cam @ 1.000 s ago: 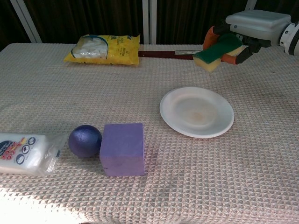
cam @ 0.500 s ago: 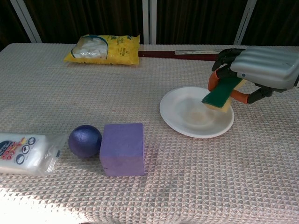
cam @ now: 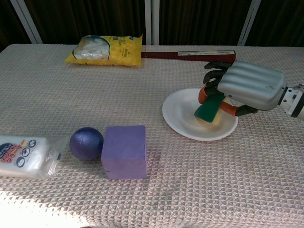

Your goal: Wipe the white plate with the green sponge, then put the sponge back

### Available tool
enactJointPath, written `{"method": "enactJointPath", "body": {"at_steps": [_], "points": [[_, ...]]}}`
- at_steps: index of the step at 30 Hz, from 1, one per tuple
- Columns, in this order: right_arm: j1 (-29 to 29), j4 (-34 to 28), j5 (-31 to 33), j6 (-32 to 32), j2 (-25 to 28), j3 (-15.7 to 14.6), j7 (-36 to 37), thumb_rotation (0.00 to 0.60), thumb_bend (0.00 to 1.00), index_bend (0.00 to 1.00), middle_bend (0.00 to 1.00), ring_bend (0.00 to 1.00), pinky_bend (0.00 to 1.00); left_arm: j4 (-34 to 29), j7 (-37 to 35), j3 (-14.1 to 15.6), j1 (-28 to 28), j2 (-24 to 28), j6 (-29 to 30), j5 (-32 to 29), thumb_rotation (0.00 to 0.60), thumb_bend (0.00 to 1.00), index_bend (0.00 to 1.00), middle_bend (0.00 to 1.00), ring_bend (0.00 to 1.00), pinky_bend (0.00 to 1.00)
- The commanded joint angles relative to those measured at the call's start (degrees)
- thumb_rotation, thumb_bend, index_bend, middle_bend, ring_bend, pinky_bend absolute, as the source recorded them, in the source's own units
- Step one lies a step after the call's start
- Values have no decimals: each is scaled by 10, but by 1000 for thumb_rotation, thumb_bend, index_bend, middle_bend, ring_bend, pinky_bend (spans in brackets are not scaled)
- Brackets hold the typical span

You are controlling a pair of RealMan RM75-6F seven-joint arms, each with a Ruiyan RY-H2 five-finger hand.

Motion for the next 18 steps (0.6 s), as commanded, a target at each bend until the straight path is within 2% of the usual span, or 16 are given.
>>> {"method": "enactJointPath", "body": {"at_steps": [1, 8, 12, 18], "points": [[0, 17, -3, -1, -18, -5, -1, 600, 573, 808, 471, 234, 115, 2, -4, 1, 1, 0, 0, 0, 600, 32, 322, 122, 78, 159], [10, 41, 4, 1, -56, 7, 6, 600, 577, 814, 473, 240, 105, 6, -13, 3, 4, -2, 0, -1, 600, 32, 327, 123, 78, 159], [15, 43, 19, 9, -71, 25, 15, 600, 576, 815, 475, 242, 91, 8, -16, 4, 6, -3, 2, -2, 600, 31, 327, 122, 78, 159], [16, 25, 25, 28, -51, 33, 24, 600, 577, 815, 475, 243, 84, 11, -20, 5, 9, -3, 7, 1, 600, 32, 327, 123, 78, 159]]}}
